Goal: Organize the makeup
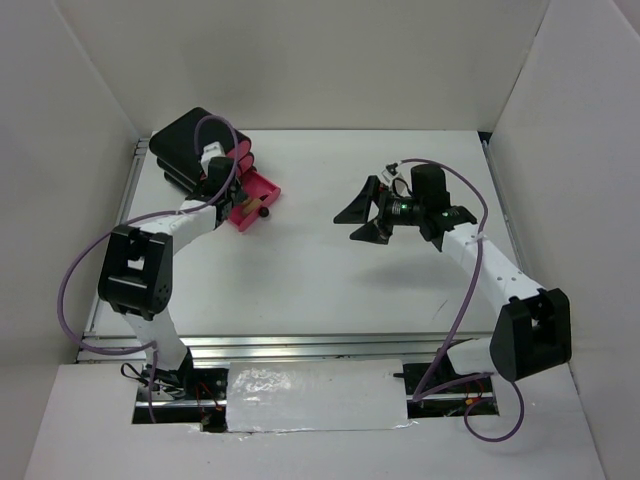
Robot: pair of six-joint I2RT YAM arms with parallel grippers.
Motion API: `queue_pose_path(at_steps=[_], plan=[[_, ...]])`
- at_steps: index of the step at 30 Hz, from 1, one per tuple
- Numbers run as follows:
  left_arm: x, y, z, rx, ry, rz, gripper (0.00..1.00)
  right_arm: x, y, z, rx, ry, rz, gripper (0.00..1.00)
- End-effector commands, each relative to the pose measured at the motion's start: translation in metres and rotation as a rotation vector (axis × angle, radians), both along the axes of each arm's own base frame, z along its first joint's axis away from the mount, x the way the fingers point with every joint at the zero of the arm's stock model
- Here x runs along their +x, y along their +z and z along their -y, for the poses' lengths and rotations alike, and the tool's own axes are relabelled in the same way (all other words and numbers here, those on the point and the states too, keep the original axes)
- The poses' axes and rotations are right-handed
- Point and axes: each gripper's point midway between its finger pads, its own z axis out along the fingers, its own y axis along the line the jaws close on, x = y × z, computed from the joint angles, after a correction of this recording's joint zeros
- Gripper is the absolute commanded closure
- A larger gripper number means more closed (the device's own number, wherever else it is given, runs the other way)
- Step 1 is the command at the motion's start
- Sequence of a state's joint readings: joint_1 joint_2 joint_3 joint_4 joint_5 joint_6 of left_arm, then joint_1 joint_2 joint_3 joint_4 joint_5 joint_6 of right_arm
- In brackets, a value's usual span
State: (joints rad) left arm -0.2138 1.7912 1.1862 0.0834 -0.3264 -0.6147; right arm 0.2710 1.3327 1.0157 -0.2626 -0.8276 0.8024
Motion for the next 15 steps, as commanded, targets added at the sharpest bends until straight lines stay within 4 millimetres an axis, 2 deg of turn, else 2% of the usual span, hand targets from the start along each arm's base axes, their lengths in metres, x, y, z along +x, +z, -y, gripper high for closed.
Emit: queue_pose_path(at_steps=[1, 6, 15], plan=[[0.001, 0.022, -0.008, -0.024, 0.065, 0.088, 1.00, 0.004, 0.019, -0.009, 0.026, 0.037, 0.063, 0.00], [-0.010, 0.002, -0.010, -0.033, 0.070, 0.058, 1.00, 0.002, 0.019, -0.012, 0.022, 0.050, 0.060, 0.00], [-0.010, -0.011, -0.005, -0.096, 0.072, 0.039, 1.00, 0.001, 0.019, -0.013, 0.019, 0.056, 0.058, 0.00]])
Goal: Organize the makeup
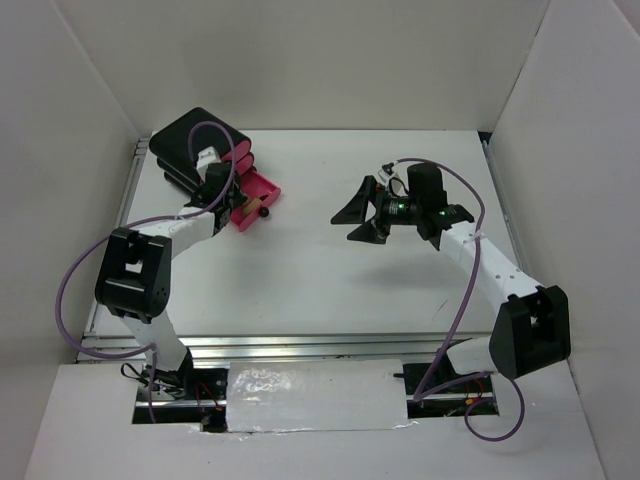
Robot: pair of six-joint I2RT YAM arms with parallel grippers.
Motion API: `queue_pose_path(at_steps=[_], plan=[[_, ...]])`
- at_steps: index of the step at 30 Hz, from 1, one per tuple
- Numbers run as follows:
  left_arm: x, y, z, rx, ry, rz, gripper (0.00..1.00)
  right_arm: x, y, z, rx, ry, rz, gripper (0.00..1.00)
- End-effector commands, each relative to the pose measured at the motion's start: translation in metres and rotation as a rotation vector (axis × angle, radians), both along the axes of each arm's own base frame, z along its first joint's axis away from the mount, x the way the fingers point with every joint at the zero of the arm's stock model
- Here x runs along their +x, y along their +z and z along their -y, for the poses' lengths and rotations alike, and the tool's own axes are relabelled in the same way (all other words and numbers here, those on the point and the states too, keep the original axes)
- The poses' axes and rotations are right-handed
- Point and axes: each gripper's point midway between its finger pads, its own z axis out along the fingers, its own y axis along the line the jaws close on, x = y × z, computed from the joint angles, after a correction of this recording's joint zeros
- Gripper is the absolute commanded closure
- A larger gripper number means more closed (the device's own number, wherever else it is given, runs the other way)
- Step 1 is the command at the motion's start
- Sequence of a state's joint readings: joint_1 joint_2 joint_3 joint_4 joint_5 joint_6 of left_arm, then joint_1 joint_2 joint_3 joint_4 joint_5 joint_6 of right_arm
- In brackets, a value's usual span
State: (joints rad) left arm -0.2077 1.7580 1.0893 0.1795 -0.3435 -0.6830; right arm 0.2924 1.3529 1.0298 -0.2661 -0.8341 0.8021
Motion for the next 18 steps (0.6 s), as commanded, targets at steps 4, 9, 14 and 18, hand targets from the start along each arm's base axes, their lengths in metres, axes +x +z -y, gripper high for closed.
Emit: queue_pose_path(at_steps=[4, 9, 14, 18], plan=[[-0.010, -0.019, 0.000, -0.064, 0.028, -0.022, 1.00, 0.003, 0.022, -0.005, 0.019, 0.028, 0.076, 0.00], [-0.017, -0.035, -0.002, -0.049, 0.031, -0.069, 0.96, 0.001, 0.021, -0.005, 0.019, 0.028, 0.074, 0.00], [-0.025, -0.046, -0.007, -0.047, 0.062, -0.103, 0.82, 0.003, 0.022, -0.005, 0.020, 0.027, 0.077, 0.00], [-0.029, -0.057, -0.016, -0.022, 0.117, -0.170, 0.80, 0.002, 0.020, -0.006, 0.023, 0.029, 0.071, 0.00]])
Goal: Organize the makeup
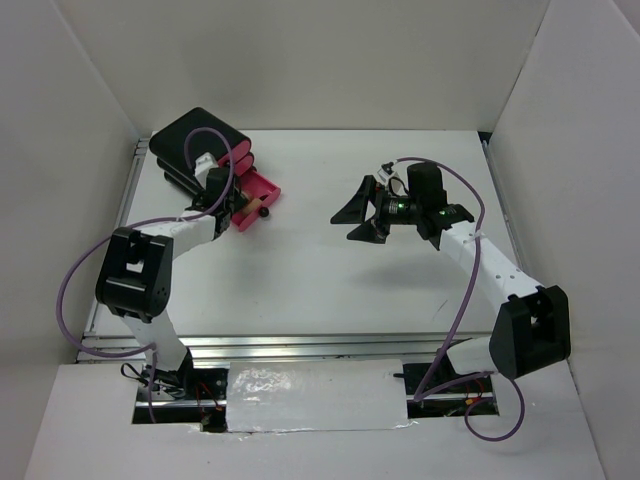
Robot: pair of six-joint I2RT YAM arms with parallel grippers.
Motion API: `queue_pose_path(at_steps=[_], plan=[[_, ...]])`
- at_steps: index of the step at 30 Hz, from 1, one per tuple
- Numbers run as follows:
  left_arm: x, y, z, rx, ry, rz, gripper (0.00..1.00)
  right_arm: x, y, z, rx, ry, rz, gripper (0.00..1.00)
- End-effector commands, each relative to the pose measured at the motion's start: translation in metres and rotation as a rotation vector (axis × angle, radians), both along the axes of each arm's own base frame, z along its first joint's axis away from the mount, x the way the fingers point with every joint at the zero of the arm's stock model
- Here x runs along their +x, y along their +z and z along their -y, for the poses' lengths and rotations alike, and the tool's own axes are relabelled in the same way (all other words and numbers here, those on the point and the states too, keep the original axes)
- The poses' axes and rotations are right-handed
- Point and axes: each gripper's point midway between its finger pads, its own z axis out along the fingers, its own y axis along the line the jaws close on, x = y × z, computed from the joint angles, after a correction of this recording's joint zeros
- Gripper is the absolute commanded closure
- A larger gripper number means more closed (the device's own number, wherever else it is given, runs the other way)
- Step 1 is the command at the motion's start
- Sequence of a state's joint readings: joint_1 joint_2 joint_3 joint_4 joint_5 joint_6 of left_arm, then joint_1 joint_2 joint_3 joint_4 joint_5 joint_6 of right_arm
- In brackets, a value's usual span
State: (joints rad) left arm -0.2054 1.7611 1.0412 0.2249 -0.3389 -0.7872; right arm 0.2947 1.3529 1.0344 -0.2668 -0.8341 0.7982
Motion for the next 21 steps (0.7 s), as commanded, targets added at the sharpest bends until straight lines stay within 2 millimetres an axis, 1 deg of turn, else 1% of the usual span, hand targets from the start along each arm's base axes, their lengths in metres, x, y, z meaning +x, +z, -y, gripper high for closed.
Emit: queue_pose_path(at_steps=[1, 2, 3, 4, 6, 7, 11, 14, 15, 17, 18, 19, 20, 21], plan=[[-0.023, -0.044, -0.019, 0.066, 0.066, -0.185, 0.80, 0.002, 0.018, -0.005, 0.023, 0.024, 0.063, 0.00], [-0.026, -0.048, -0.023, 0.081, 0.082, -0.206, 0.78, 0.002, 0.018, -0.005, 0.023, 0.022, 0.063, 0.00], [-0.026, -0.048, -0.023, 0.077, 0.089, -0.210, 0.76, 0.002, 0.019, -0.004, 0.023, 0.021, 0.068, 0.00], [-0.026, -0.048, -0.024, 0.081, 0.091, -0.213, 0.70, 0.002, 0.019, -0.004, 0.023, 0.021, 0.068, 0.00], [-0.027, -0.047, -0.026, 0.084, 0.104, -0.213, 0.66, 0.002, 0.019, -0.005, 0.023, 0.024, 0.066, 0.00], [-0.028, -0.048, -0.027, 0.087, 0.109, -0.220, 0.63, 0.002, 0.019, -0.005, 0.023, 0.022, 0.066, 0.00], [-0.024, -0.046, -0.026, 0.091, 0.101, -0.214, 0.60, 0.003, 0.018, -0.005, 0.023, 0.021, 0.063, 0.00], [-0.019, -0.037, -0.022, 0.082, 0.084, -0.191, 0.55, 0.003, 0.019, -0.005, 0.023, 0.022, 0.063, 0.00], [-0.016, -0.027, -0.020, 0.075, 0.068, -0.168, 0.48, 0.003, 0.020, -0.005, 0.024, 0.024, 0.067, 0.00], [-0.011, -0.011, -0.015, 0.074, 0.045, -0.124, 0.38, 0.004, 0.019, -0.005, 0.023, 0.022, 0.065, 0.00], [-0.007, 0.000, -0.013, 0.068, 0.041, -0.091, 0.30, 0.003, 0.019, -0.006, 0.024, 0.025, 0.064, 0.00], [-0.006, 0.015, -0.011, 0.057, 0.031, -0.059, 0.28, 0.005, 0.018, -0.005, 0.024, 0.024, 0.064, 0.00], [-0.003, 0.024, -0.010, 0.054, 0.027, -0.040, 0.26, 0.005, 0.018, -0.006, 0.023, 0.026, 0.064, 0.00], [0.000, 0.041, -0.008, 0.050, 0.014, -0.002, 0.23, 0.006, 0.016, -0.007, 0.022, 0.027, 0.063, 0.00]])
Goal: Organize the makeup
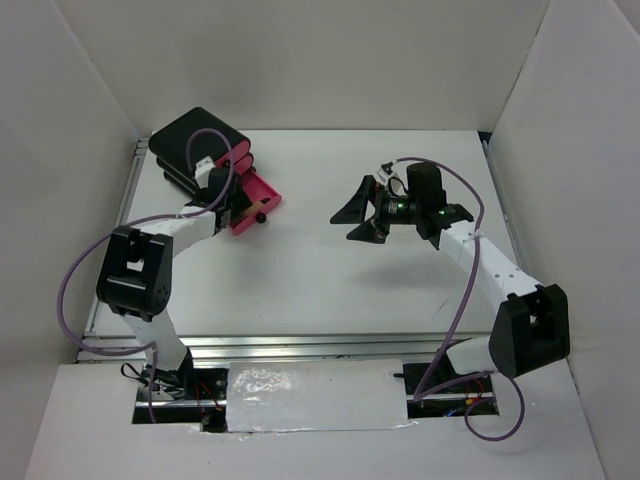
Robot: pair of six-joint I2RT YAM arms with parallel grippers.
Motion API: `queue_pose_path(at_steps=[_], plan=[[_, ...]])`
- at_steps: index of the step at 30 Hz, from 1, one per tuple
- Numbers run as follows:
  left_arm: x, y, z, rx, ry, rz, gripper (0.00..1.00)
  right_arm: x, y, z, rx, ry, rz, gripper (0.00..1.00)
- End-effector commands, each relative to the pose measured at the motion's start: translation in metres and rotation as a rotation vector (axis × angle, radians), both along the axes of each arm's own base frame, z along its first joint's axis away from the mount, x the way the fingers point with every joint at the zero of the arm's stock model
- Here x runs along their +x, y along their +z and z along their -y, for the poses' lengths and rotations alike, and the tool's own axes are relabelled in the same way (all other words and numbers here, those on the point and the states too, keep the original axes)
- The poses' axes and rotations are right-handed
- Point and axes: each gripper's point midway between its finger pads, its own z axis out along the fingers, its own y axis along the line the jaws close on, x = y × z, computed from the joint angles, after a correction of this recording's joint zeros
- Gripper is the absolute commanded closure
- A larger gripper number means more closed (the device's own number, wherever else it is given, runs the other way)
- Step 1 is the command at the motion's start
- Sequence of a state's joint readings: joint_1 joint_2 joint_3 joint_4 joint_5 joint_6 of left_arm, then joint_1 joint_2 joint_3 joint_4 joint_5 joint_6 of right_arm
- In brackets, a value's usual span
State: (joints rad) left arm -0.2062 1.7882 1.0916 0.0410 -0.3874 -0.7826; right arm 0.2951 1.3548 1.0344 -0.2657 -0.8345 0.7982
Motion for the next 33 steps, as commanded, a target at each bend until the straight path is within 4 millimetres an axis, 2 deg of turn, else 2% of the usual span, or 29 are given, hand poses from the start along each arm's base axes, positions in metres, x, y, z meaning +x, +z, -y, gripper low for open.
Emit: queue_pose_path(at_steps=[1, 4, 6, 7, 8, 9, 11, 12, 13, 14, 15, 16, 17, 18, 19, 20, 21, 22, 23, 25, 27, 31, 32, 33], plan=[[0.019, 0.073, 0.005, -0.016, -0.029, 0.165, 0.22, 0.007, 0.016, -0.007, 0.021, 0.025, 0.061, 0.00], [0.022, 0.103, 0.009, -0.023, -0.058, 0.223, 0.20, 0.015, 0.005, -0.012, -0.001, 0.023, 0.049, 0.00], [0.023, 0.121, 0.010, -0.030, -0.063, 0.252, 0.20, 0.026, -0.012, -0.019, -0.026, 0.019, 0.019, 0.00], [0.021, 0.125, 0.011, -0.036, -0.068, 0.249, 0.20, 0.033, -0.021, -0.021, -0.047, -0.002, 0.008, 0.00], [0.020, 0.132, 0.012, -0.052, -0.063, 0.259, 0.20, 0.042, -0.040, -0.025, -0.070, -0.013, -0.036, 0.01], [0.016, 0.142, 0.011, -0.062, -0.056, 0.268, 0.21, 0.052, -0.045, -0.031, -0.064, -0.039, -0.049, 0.04], [0.002, 0.145, 0.003, -0.077, 0.016, 0.204, 0.20, 0.073, -0.068, -0.043, -0.069, -0.089, -0.064, 0.11], [-0.006, 0.148, -0.001, -0.081, 0.042, 0.173, 0.20, 0.081, -0.071, -0.050, -0.056, -0.119, -0.088, 0.25], [-0.020, 0.147, -0.004, -0.080, 0.067, 0.099, 0.19, 0.088, -0.094, -0.061, -0.088, -0.136, -0.119, 0.33], [-0.028, 0.146, -0.007, -0.070, 0.079, 0.069, 0.13, 0.093, -0.100, -0.070, -0.100, -0.145, -0.123, 0.41], [-0.036, 0.152, -0.009, -0.068, 0.086, 0.058, 0.12, 0.105, -0.094, -0.085, -0.096, -0.154, -0.104, 0.77], [-0.044, 0.154, -0.010, -0.064, 0.090, 0.039, 0.11, 0.111, -0.100, -0.095, -0.106, -0.163, -0.108, 0.90], [-0.052, 0.154, -0.013, -0.058, 0.092, 0.025, 0.10, 0.111, -0.127, -0.113, -0.145, -0.158, -0.143, 0.99], [-0.067, 0.161, -0.017, -0.054, 0.097, 0.017, 0.05, 0.122, -0.119, -0.129, -0.123, -0.159, -0.128, 1.00], [-0.074, 0.165, -0.020, -0.049, 0.100, 0.019, 0.01, 0.124, -0.125, -0.139, -0.129, -0.161, -0.143, 1.00], [-0.082, 0.165, -0.023, -0.039, 0.103, 0.009, 0.00, 0.122, -0.150, -0.151, -0.161, -0.155, -0.181, 1.00], [-0.095, 0.173, -0.029, -0.032, 0.113, 0.018, 0.01, 0.129, -0.148, -0.159, -0.144, -0.176, -0.195, 1.00], [-0.100, 0.176, -0.032, -0.028, 0.118, 0.018, 0.01, 0.131, -0.154, -0.165, -0.146, -0.189, -0.211, 1.00], [-0.106, 0.180, -0.036, -0.023, 0.122, 0.017, 0.01, 0.128, -0.174, -0.170, -0.171, -0.196, -0.253, 1.00], [-0.119, 0.188, -0.043, -0.013, 0.132, 0.016, 0.01, 0.137, -0.179, -0.175, -0.160, -0.239, -0.284, 1.00], [-0.128, 0.198, -0.045, -0.008, 0.117, 0.027, 0.01, 0.142, -0.195, -0.182, -0.166, -0.257, -0.318, 1.00], [-0.139, 0.209, -0.048, 0.003, 0.103, 0.031, 0.01, 0.165, -0.185, -0.193, -0.147, -0.312, -0.293, 1.00], [-0.141, 0.214, -0.048, 0.003, 0.101, 0.037, 0.01, 0.166, -0.201, -0.191, -0.179, -0.328, -0.351, 1.00], [-0.142, 0.217, -0.048, 0.002, 0.097, 0.045, 0.01, 0.178, -0.185, -0.200, -0.146, -0.329, -0.334, 1.00]])
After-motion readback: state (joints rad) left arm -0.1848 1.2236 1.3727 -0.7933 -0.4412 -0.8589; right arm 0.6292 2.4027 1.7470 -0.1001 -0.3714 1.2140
